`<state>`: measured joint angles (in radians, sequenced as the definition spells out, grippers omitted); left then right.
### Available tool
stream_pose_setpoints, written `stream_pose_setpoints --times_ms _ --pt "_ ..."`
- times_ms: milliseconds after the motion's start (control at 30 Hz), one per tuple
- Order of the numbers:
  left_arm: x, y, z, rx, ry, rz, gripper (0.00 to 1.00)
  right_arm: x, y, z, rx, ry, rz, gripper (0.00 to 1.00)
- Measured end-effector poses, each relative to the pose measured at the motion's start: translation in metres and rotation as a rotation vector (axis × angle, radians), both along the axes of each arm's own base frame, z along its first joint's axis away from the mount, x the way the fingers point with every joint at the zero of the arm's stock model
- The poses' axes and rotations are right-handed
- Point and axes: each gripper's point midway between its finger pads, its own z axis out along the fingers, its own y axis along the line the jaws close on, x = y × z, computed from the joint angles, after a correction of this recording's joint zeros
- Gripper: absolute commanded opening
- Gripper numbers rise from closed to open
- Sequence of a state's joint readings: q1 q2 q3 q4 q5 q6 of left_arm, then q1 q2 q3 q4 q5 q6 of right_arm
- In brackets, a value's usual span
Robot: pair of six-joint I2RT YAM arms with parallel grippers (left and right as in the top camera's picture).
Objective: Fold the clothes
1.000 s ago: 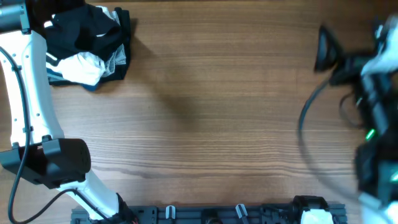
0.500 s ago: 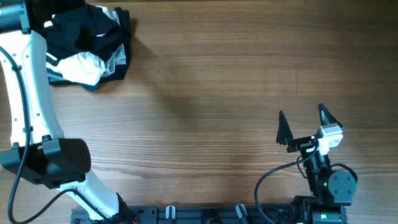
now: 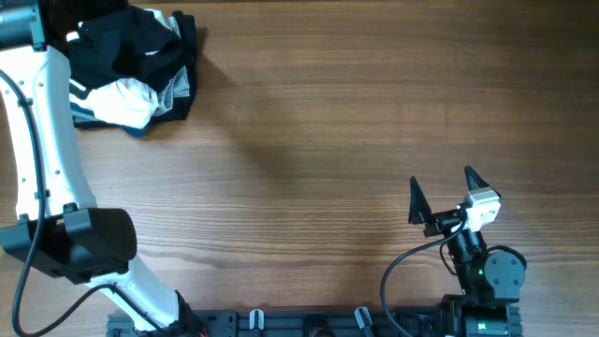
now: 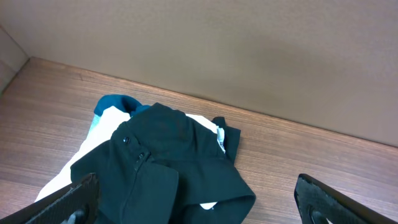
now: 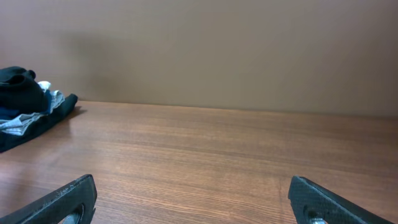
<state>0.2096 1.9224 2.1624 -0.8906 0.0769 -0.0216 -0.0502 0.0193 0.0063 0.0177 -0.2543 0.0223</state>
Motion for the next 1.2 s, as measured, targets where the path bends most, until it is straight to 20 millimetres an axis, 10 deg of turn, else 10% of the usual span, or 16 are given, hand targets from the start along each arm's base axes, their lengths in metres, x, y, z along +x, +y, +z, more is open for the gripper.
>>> stream_pose_setpoints --times_ms 933,1200 --pt "-0.006 -0.005 -0.005 -0.007 0.033 -0.008 1.0 0.0 0.0 0.0 0.0 0.0 0.0 1.0" --pt "-0.063 -0.077 0.03 0.043 -0.13 -0.321 1.0 0.0 0.0 0.0 0.0 -0.001 0.0 1.0"
